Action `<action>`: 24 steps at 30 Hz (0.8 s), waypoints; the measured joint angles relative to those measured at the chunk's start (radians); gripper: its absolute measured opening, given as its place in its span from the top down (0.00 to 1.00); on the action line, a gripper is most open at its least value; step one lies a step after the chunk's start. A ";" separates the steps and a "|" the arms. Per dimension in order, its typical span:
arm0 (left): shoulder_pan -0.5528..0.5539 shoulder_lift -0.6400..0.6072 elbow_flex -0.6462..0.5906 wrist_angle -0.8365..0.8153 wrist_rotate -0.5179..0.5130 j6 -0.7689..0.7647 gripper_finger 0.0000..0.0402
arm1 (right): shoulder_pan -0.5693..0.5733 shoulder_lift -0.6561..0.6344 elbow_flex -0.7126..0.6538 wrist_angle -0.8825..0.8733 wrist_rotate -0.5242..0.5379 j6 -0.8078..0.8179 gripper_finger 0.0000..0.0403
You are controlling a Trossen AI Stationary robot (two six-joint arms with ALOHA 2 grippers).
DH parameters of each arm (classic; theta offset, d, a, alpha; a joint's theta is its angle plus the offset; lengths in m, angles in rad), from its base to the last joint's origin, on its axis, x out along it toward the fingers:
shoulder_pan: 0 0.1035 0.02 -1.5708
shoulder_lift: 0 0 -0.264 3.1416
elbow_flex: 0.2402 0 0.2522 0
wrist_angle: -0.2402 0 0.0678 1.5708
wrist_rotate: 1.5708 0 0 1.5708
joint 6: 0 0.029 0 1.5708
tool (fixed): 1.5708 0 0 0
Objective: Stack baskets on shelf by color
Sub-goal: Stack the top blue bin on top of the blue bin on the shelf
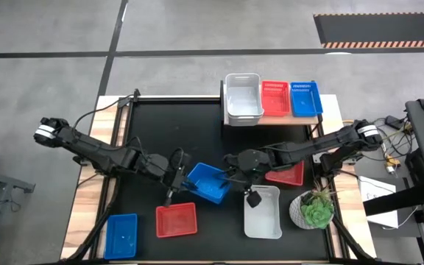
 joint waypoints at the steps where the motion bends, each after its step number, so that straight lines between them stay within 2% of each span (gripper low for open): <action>1: 0.000 0.001 0.000 0.004 -0.001 0.001 1.00 | 0.000 0.008 0.004 0.000 -0.003 -0.001 0.66; 11: 0.000 0.019 -0.002 0.049 -0.009 0.003 1.00 | 0.000 0.060 0.033 -0.006 -0.014 -0.086 0.68; 15: 0.000 0.036 -0.001 0.049 -0.011 -0.002 1.00 | 0.001 0.067 0.033 -0.012 -0.021 -0.132 0.76; 21: 0.000 0.046 -0.001 0.056 -0.018 0.007 1.00 | 0.002 0.067 0.033 -0.033 -0.044 -0.221 0.94; 24: 0.000 0.043 0.001 0.064 -0.018 0.014 1.00 | 0.000 0.067 0.033 -0.031 -0.075 -0.231 0.97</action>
